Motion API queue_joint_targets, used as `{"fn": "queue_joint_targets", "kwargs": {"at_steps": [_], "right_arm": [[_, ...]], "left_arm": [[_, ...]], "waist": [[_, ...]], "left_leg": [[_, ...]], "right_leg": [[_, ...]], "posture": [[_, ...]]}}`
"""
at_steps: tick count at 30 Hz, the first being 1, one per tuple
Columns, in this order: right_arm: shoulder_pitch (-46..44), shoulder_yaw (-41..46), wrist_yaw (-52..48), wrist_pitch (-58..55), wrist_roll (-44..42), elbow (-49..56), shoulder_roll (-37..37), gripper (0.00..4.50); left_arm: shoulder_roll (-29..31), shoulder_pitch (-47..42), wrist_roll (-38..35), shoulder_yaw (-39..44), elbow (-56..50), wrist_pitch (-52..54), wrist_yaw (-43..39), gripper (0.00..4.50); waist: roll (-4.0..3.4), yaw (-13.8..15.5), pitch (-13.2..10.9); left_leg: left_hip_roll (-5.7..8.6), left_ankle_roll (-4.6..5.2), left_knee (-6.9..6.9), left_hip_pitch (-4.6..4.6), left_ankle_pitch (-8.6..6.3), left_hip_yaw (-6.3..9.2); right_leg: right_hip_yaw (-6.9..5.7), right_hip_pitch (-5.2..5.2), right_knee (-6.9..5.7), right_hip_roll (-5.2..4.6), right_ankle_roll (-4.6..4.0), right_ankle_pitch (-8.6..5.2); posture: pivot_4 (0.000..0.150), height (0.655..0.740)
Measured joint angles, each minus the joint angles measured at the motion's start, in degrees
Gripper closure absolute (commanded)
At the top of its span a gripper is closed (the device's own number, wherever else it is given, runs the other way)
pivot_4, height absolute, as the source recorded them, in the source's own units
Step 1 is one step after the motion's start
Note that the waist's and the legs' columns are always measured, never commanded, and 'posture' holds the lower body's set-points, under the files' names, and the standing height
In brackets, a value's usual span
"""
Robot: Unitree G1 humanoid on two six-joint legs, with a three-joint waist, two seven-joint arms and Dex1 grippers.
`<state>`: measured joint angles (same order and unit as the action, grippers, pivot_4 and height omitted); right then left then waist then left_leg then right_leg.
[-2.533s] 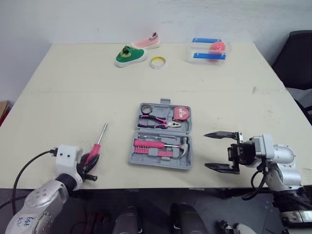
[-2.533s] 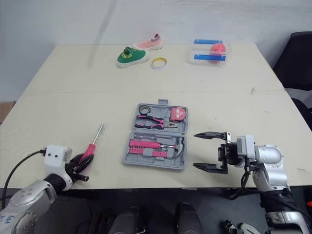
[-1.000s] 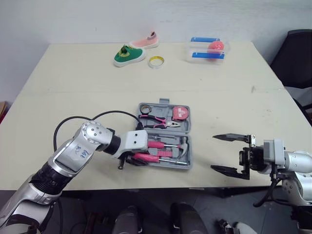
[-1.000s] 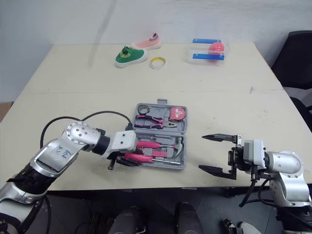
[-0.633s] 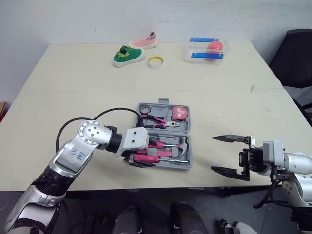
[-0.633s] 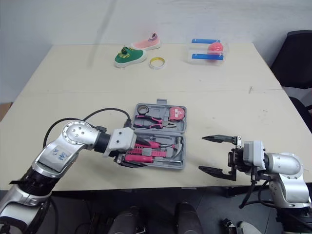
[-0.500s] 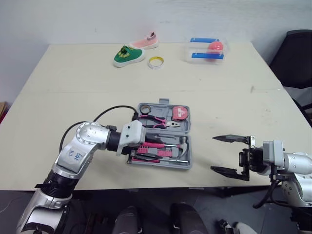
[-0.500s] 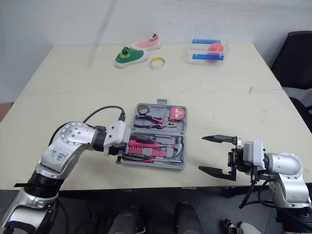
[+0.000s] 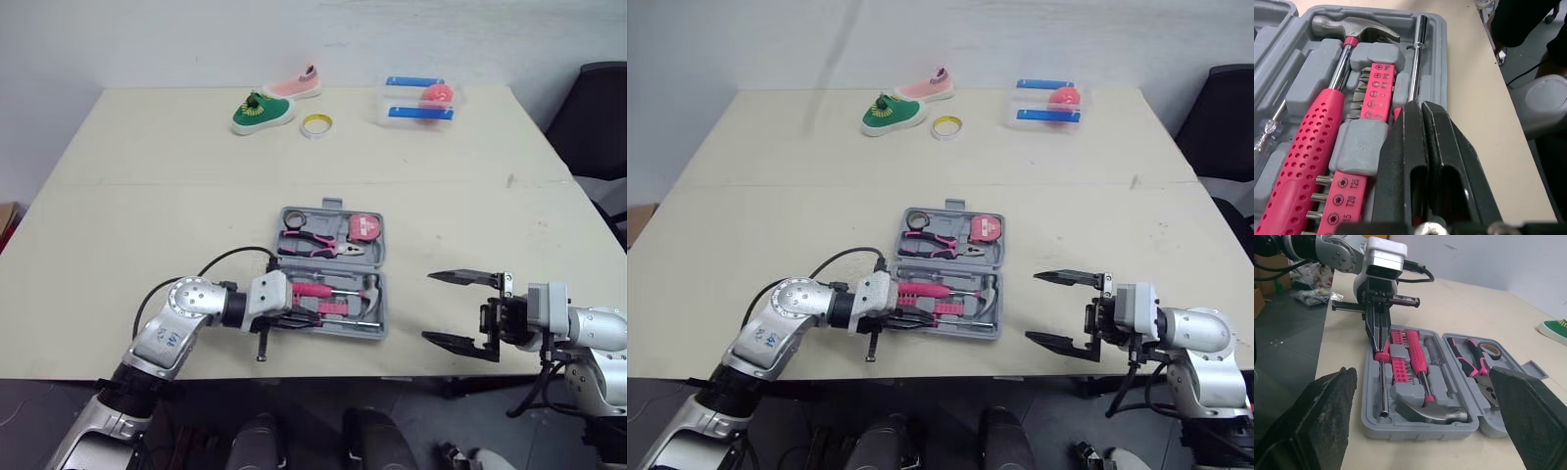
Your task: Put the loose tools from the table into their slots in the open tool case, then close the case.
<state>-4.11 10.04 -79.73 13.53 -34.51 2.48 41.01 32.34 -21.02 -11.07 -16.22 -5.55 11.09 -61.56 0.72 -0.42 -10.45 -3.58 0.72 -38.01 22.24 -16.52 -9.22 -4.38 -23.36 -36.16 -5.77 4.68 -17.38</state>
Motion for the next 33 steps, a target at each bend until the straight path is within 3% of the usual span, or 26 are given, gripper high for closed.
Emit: {"fn": "queue_joint_targets", "kwargs": {"at_steps": [9, 13, 16, 24, 27, 31, 32, 33], "right_arm": [[-0.13, -0.41, 5.27, -5.05, 0.20, 6.80, 0.02, 0.00], [-0.11, -0.40, 6.24, -6.36, 0.21, 7.46, 0.02, 0.00], [-0.14, -0.40, 7.93, -8.04, 0.21, 8.54, 0.03, 0.00], [-0.77, -0.35, 25.85, -25.37, 5.87, 10.81, 1.54, 0.00], [-1.46, -1.43, 25.89, -27.57, 6.64, 10.83, 1.62, 0.83], [-3.74, -6.57, 25.95, -27.18, 12.63, 6.39, 1.86, 2.85], [-4.51, -7.57, 26.08, -27.03, 13.83, 5.07, 1.69, 3.10], [-5.95, -9.12, 26.22, -26.04, 15.75, 2.65, 1.04, 3.76]], "left_arm": [[-0.16, -1.39, 0.79, -2.51, 0.65, 4.84, 1.59, 4.48], [-0.18, -1.63, 0.79, -2.91, -0.68, 10.00, 2.51, 4.48], [-0.04, -1.58, 0.76, -2.91, -0.96, 10.46, 2.40, 4.48], [-3.02, 1.78, -11.67, 11.20, 1.85, 5.31, 0.68, 4.48], [-0.85, -0.38, -13.19, 16.54, 4.51, 4.91, 2.08, 4.50], [2.60, -2.38, -7.43, 18.37, 14.71, 1.88, 5.92, 4.50], [2.45, -2.71, -6.44, 18.12, 16.21, 1.87, 6.78, 4.50], [2.19, -3.03, -5.12, 17.45, 18.16, 1.94, 7.92, 4.50]], "waist": [[-0.19, 0.28, 0.58], [-0.20, 0.26, 0.66], [-0.22, 0.24, 0.84], [-0.18, 0.16, 0.64], [-0.19, 0.14, 0.62], [-0.19, 0.01, 0.60], [-0.15, 0.01, 0.58], [-0.11, 0.06, 0.54]], "left_leg": [[-0.02, 0.23, 0.00, -0.19, -0.21, 0.07], [-0.12, 0.26, 0.07, -0.96, -0.52, 0.09], [-0.16, 0.21, 0.10, -1.04, -0.57, 0.12], [-0.15, 0.10, 0.13, -0.56, -0.45, 0.19], [-0.12, 0.15, 0.13, -0.57, -0.47, 0.19], [-0.11, 0.23, 0.14, -0.59, -0.53, 0.08], [-0.10, 0.25, 0.14, -0.57, -0.54, 0.02], [-0.09, 0.24, 0.13, -0.50, -0.54, 0.00]], "right_leg": [[-0.01, 0.20, -0.03, -0.15, -0.02, -0.01], [-0.01, 1.02, 0.18, -0.19, -0.11, -0.06], [0.12, 1.09, 0.19, -0.30, -0.22, -0.12], [0.06, 0.61, 0.06, -0.41, -0.32, -0.18], [0.02, 0.66, 0.10, -0.37, -0.29, -0.16], [-0.20, 0.64, 0.17, -0.30, -0.24, -0.14], [-0.24, 0.59, 0.18, -0.29, -0.19, -0.11], [-0.25, 0.56, 0.20, -0.29, -0.16, -0.09]], "posture": [[0.150, 0.7400], [0.150, 0.7400], [0.150, 0.7400], [0.150, 0.7400], [0.150, 0.7400], [0.150, 0.7400], [0.150, 0.7400], [0.150, 0.7400]]}}
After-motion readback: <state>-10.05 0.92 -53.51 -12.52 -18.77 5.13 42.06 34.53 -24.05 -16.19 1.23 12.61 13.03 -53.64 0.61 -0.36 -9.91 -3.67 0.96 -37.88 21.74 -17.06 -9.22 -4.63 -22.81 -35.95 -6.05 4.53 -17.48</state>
